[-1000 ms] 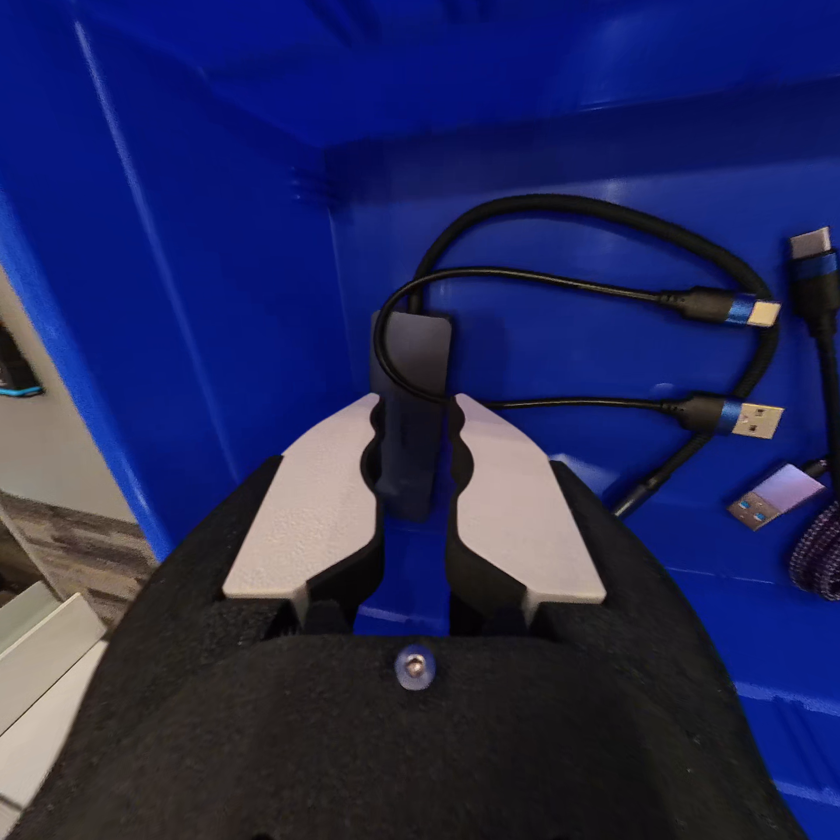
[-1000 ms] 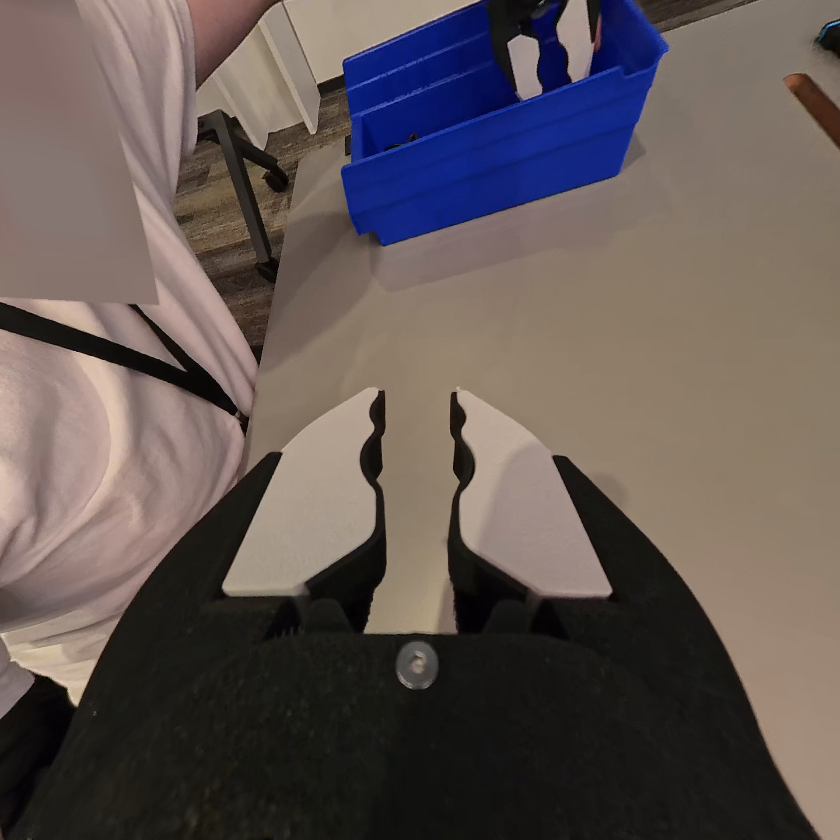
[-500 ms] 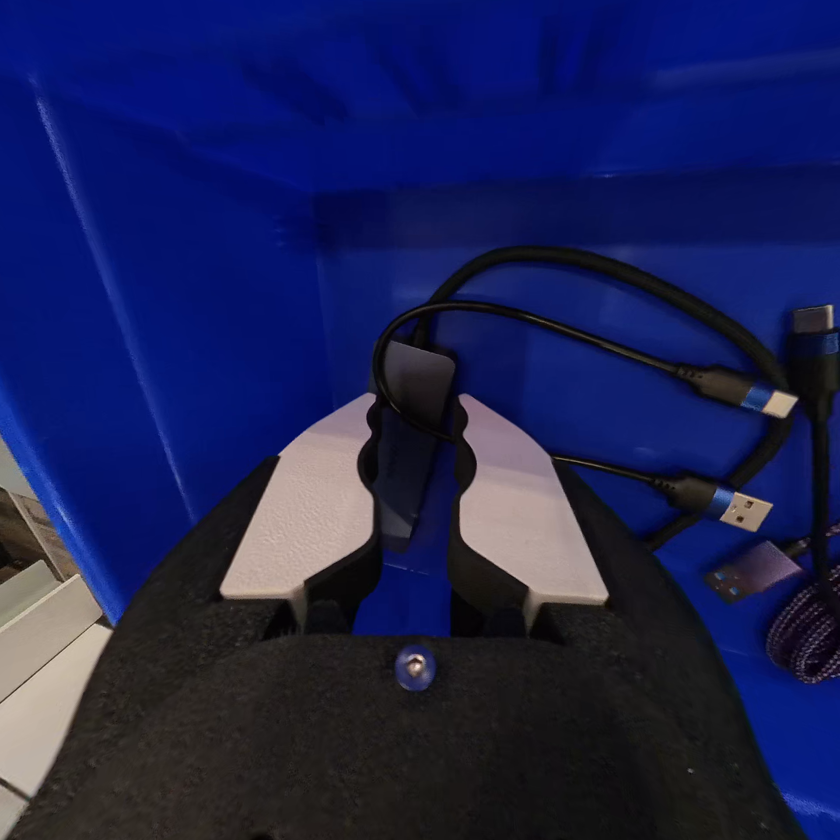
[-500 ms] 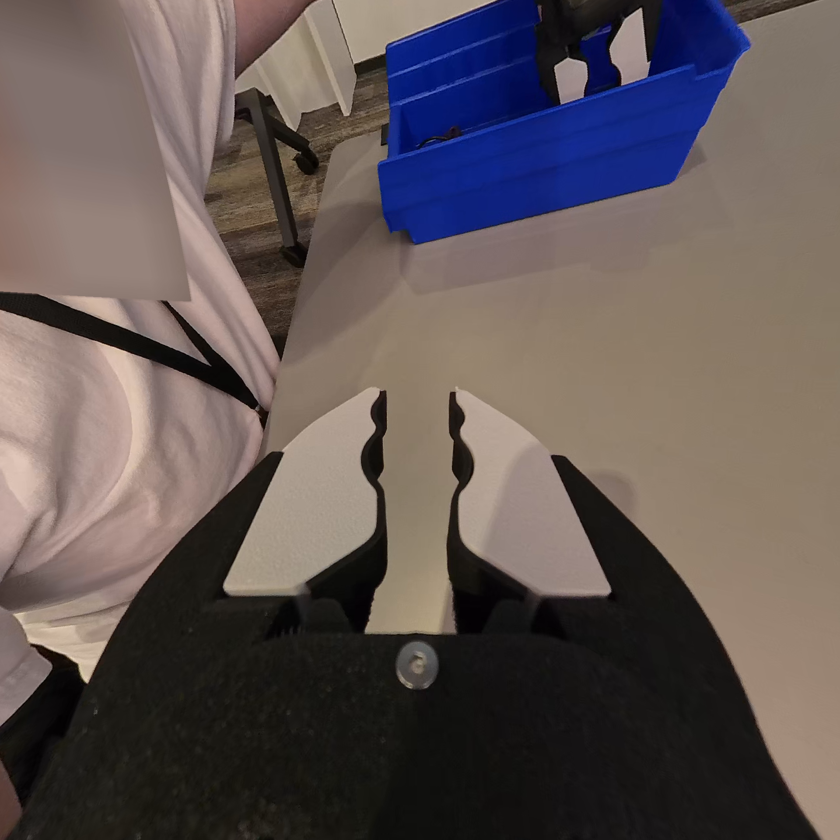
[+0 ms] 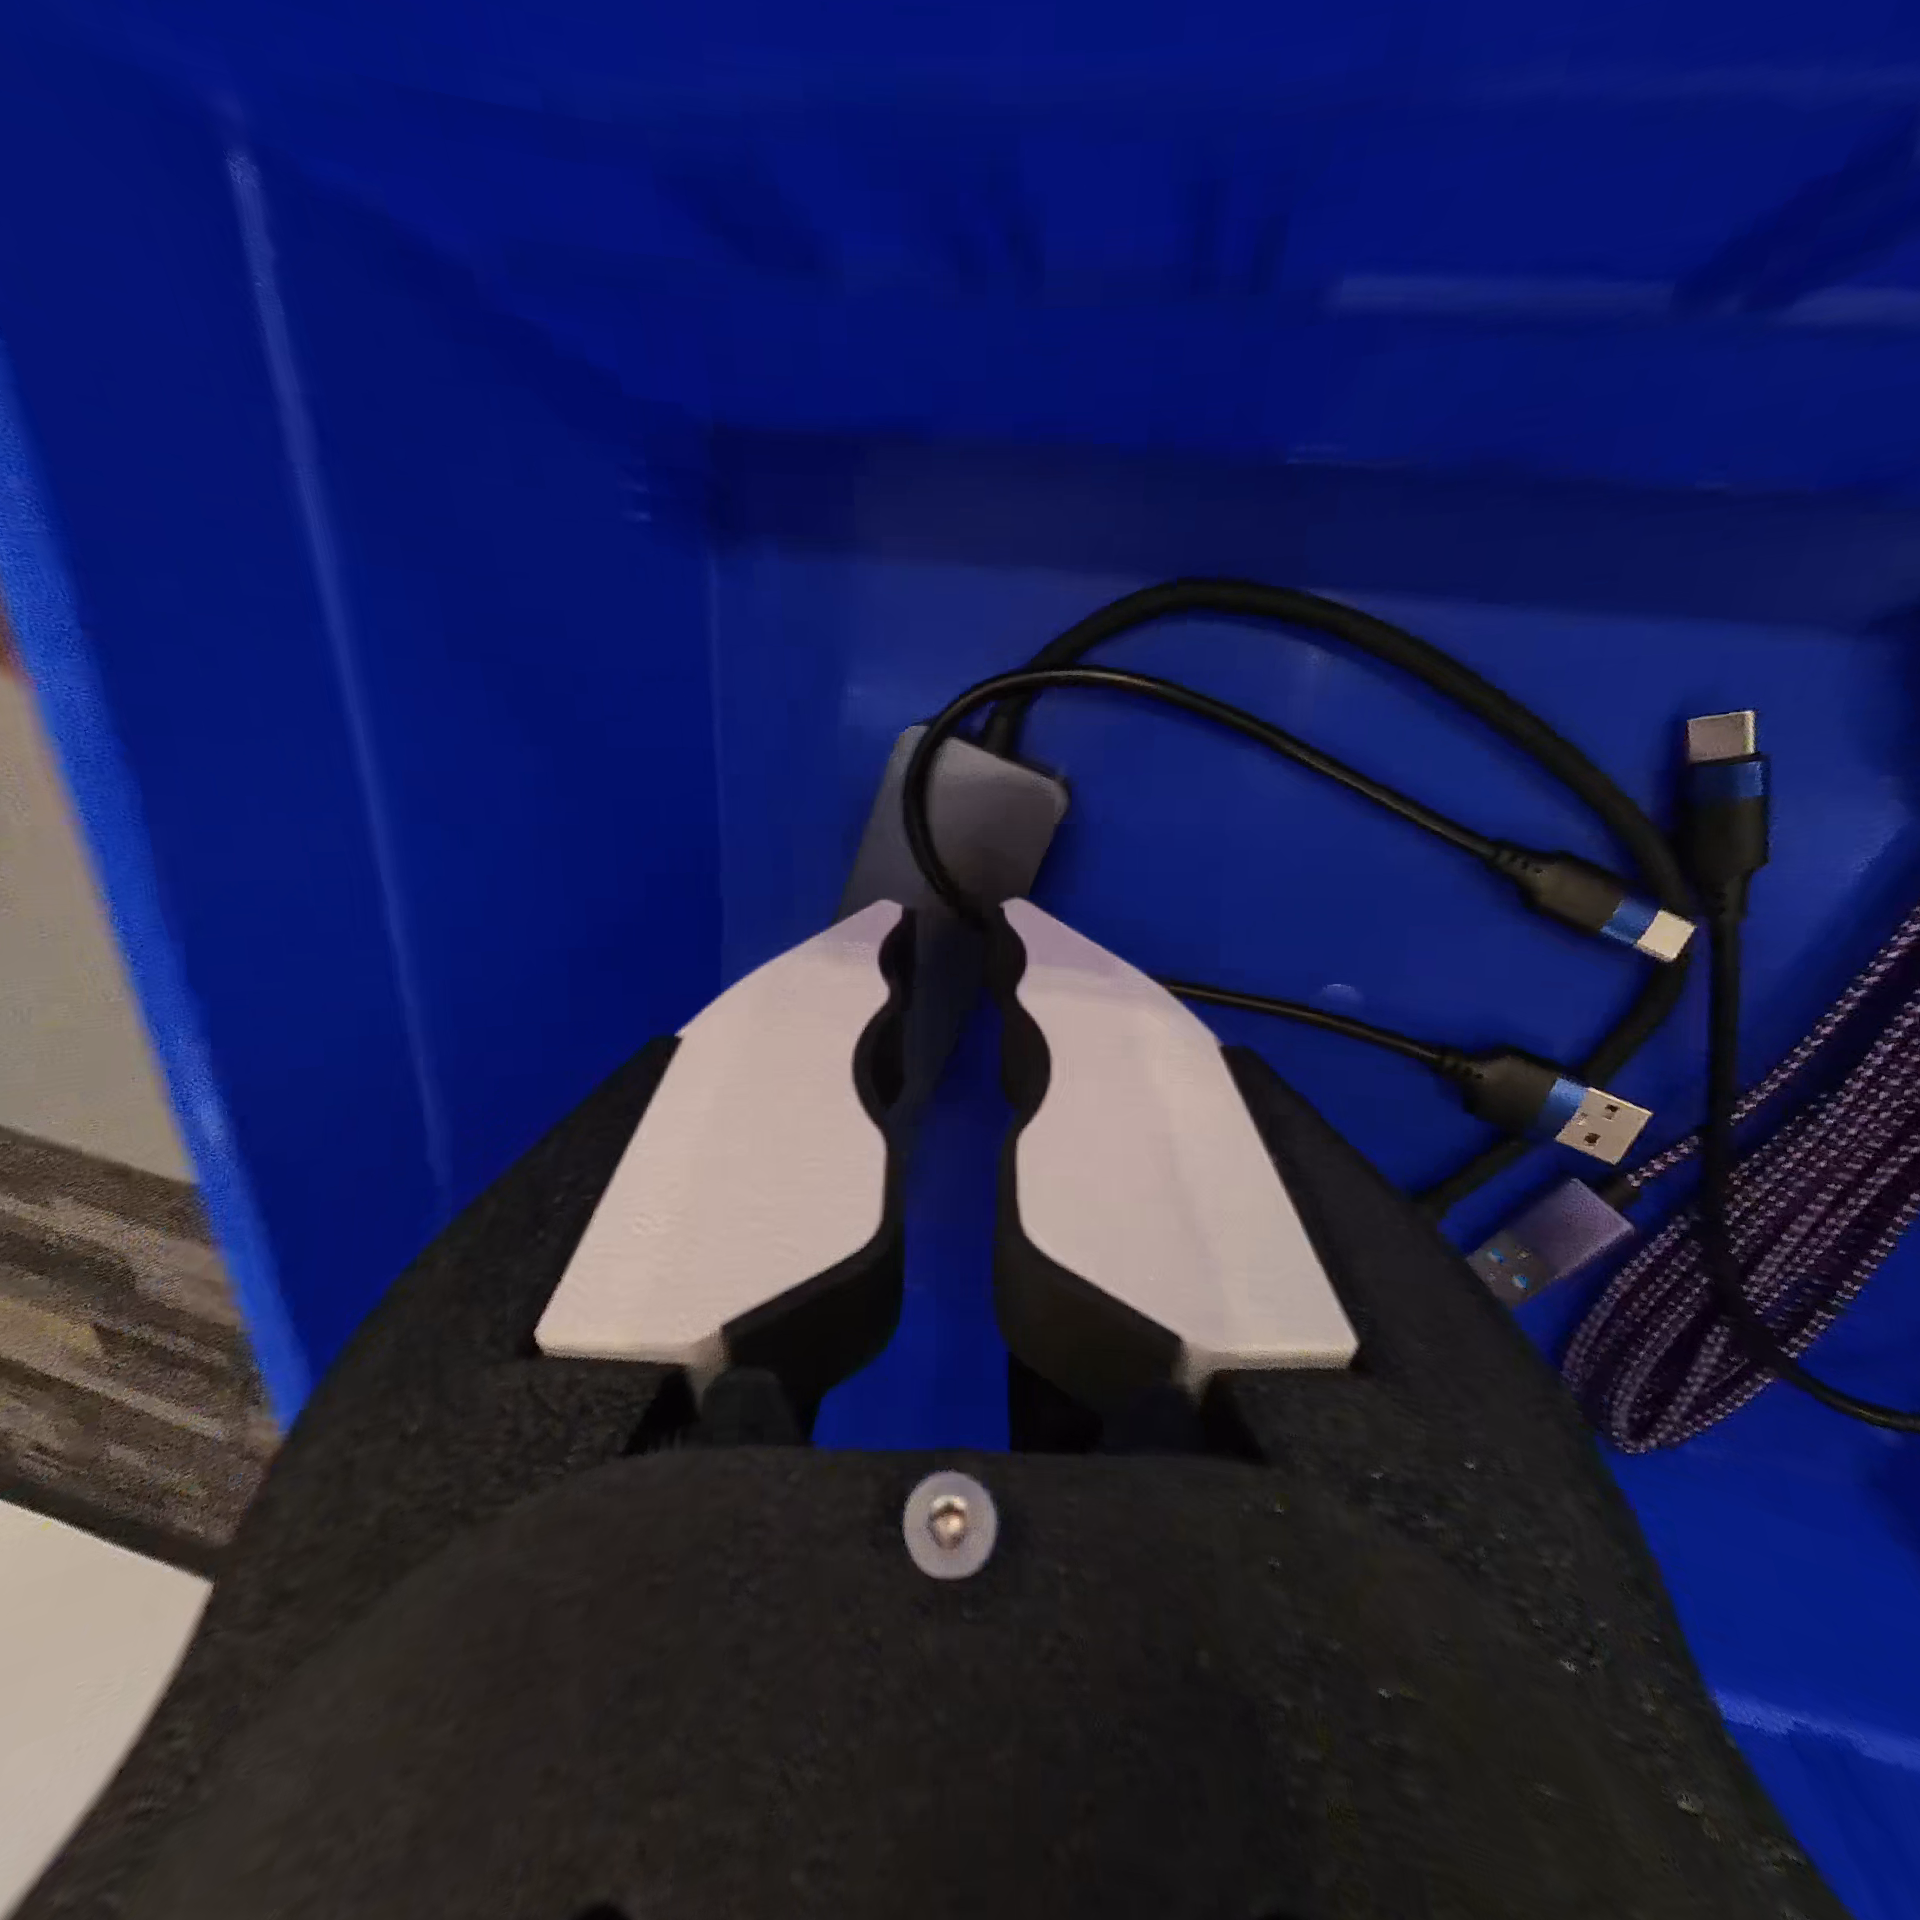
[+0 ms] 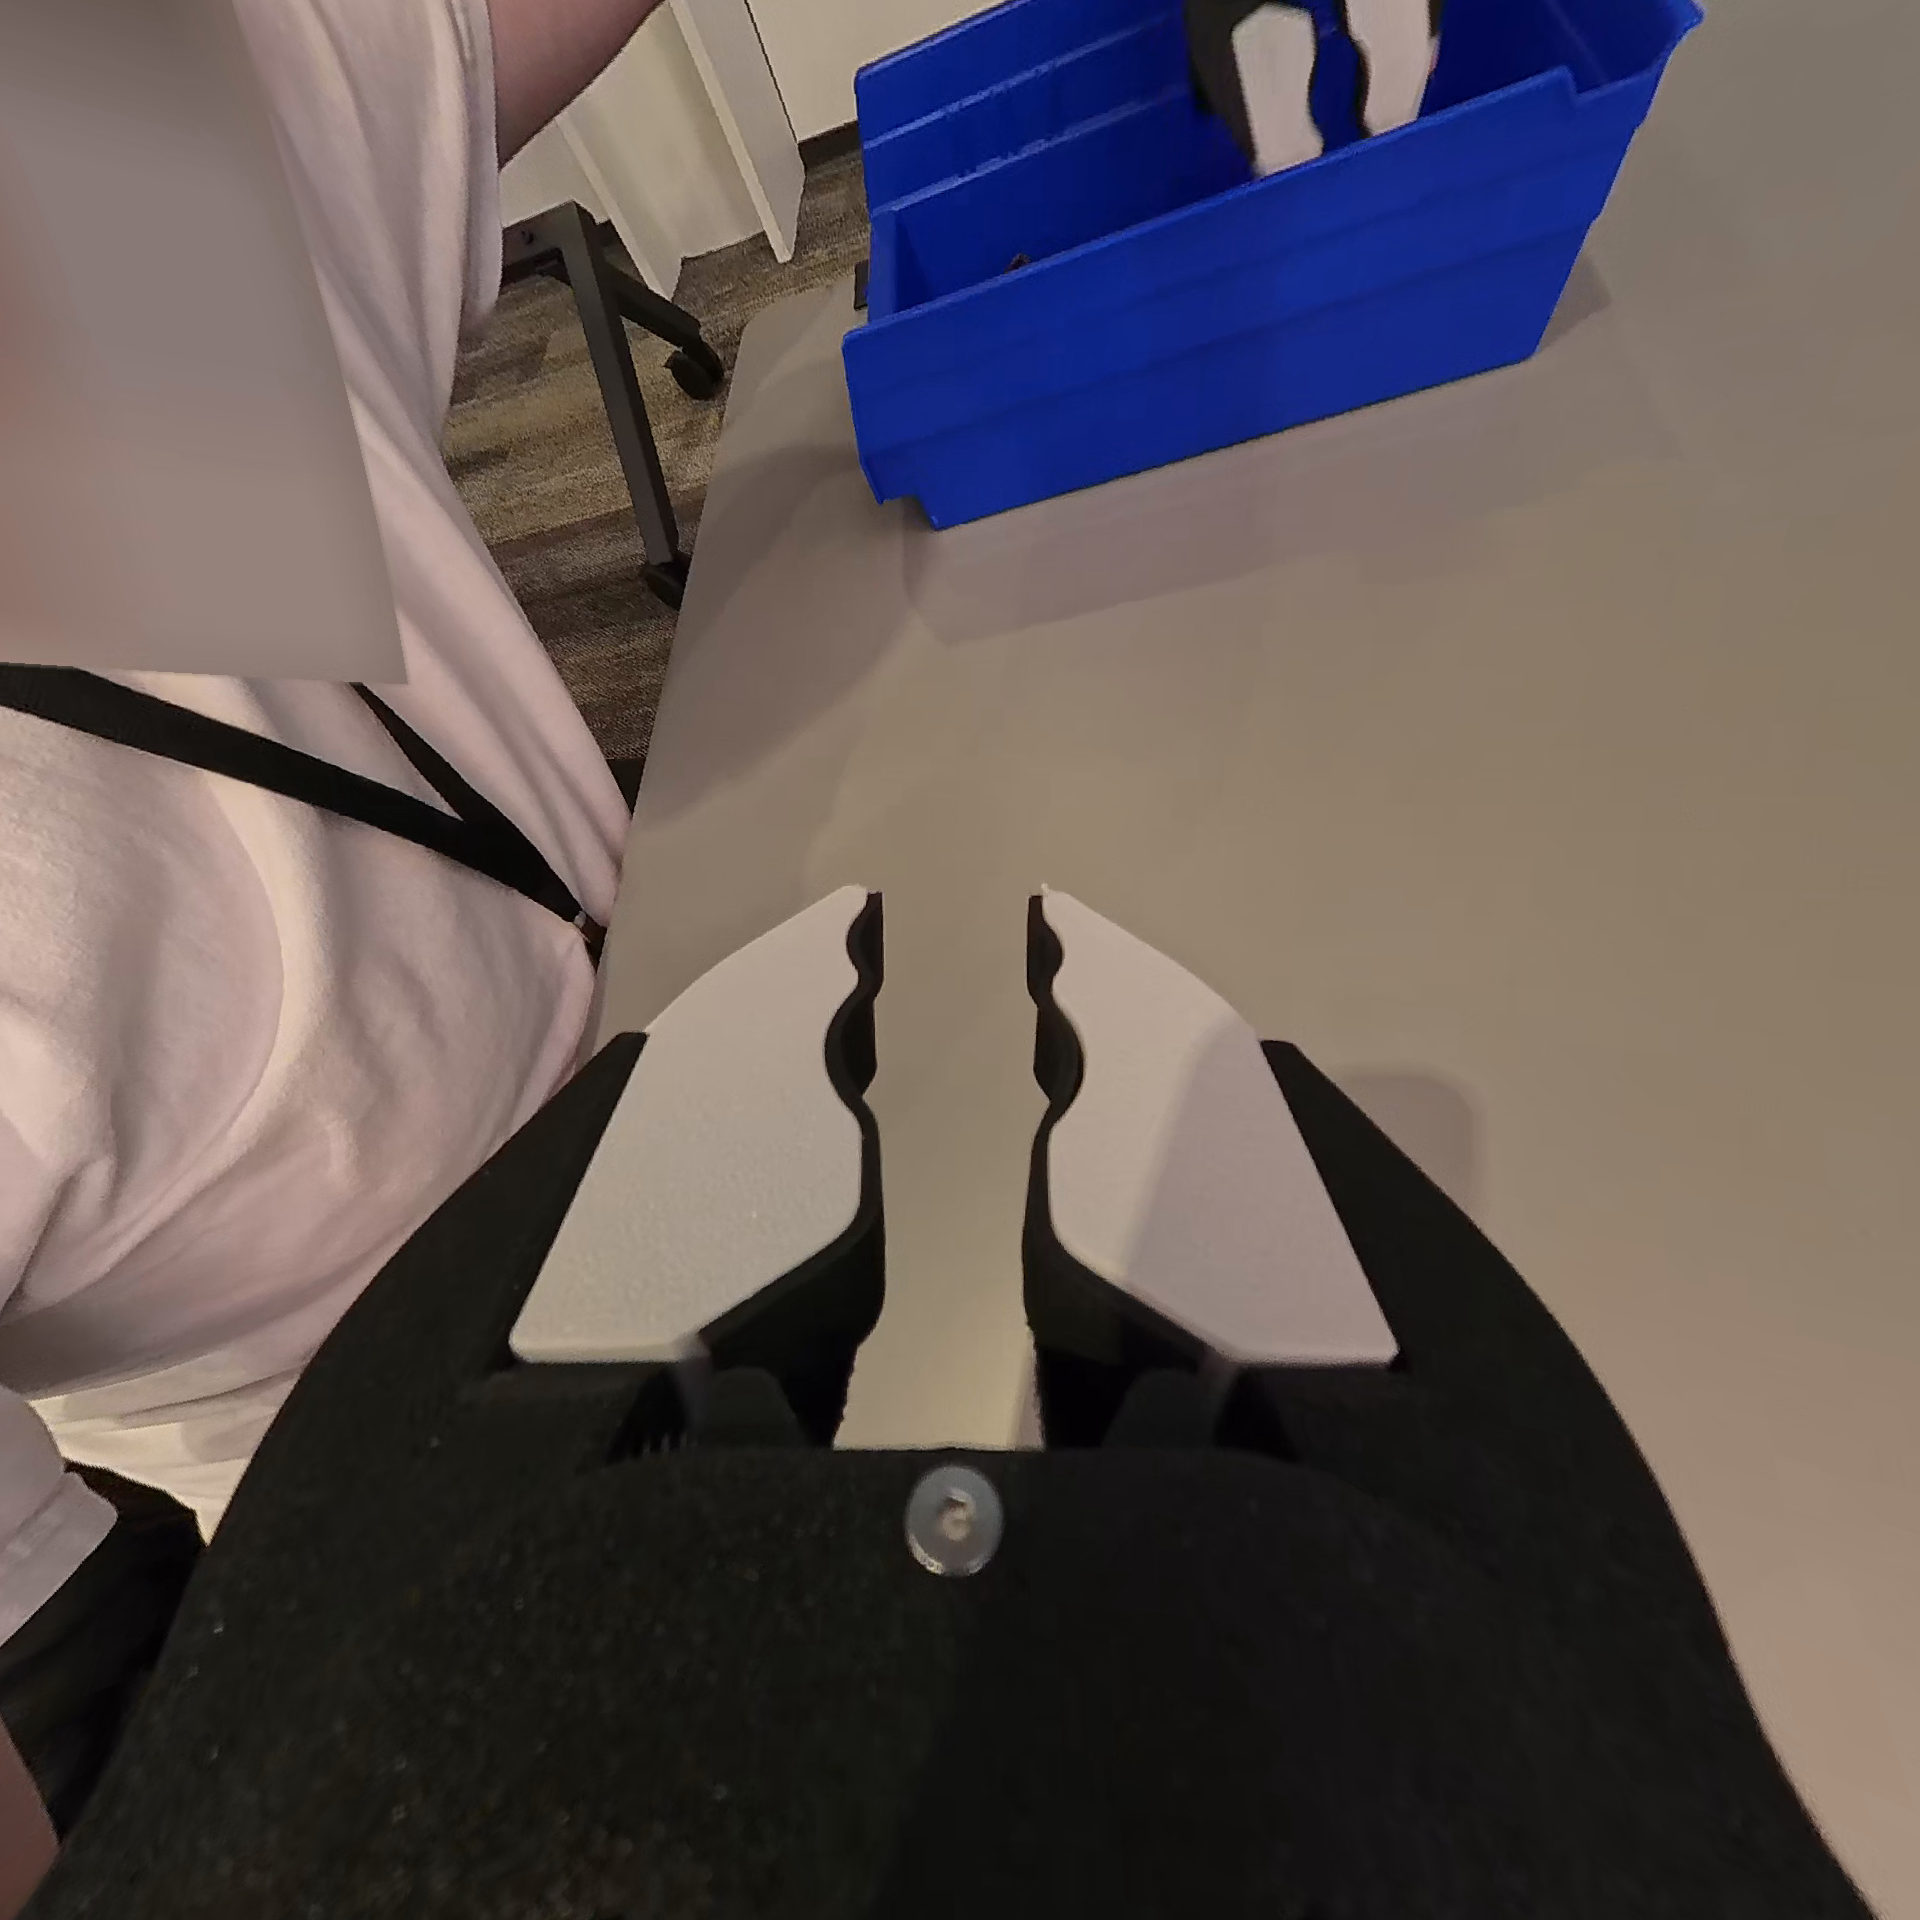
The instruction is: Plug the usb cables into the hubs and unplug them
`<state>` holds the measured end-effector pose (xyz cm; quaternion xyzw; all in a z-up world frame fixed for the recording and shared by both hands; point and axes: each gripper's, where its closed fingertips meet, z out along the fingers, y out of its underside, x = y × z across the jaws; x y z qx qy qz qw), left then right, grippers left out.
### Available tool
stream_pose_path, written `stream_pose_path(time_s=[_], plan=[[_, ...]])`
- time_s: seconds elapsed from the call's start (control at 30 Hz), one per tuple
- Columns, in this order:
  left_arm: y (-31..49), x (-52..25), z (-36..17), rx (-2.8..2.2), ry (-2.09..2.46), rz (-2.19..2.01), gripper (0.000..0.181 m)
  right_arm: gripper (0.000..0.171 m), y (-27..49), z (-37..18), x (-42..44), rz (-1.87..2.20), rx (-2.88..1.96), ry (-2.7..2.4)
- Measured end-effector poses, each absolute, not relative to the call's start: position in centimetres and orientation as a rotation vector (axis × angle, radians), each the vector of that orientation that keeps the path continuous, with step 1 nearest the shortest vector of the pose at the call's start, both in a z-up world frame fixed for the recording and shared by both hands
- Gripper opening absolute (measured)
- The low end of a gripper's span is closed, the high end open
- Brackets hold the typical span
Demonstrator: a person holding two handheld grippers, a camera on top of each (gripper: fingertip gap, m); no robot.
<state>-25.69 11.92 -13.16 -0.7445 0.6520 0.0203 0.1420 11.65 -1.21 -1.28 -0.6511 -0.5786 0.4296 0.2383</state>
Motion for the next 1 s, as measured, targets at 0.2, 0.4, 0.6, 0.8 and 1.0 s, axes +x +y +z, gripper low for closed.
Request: stream_pose_path(time_s=[0.2, 0.4, 0.6, 0.8, 1.0], plan=[[10.2, -26.6, -11.6, -2.182, 1.892, 0.033, 0.018, 0.026, -1.2, -1.4, 11.7, 1.197, -1.773, -1.583], [4.8, -28.0, -11.3, -2.212, 2.083, 0.08, 0.018, 0.026, -1.1, -2.1, 11.6, 1.234, -1.777, -1.582], [0.6, -29.0, -10.7, -2.101, 2.267, 0.206, 0.01, 0.026, -1.2, -2.3, 11.4, 1.268, -1.765, -1.58], [-0.6, -30.1, -12.9, -2.114, 2.309, 0.26, 0.013, 0.026, -1.7, -2.1, 11.2, 1.294, -1.748, -1.573], [-0.7, -30.4, -14.8, -2.041, 2.347, 0.322, 0.012, 0.025, -2.2, -1.8, 11.6, 1.28, -1.752, -1.58]])
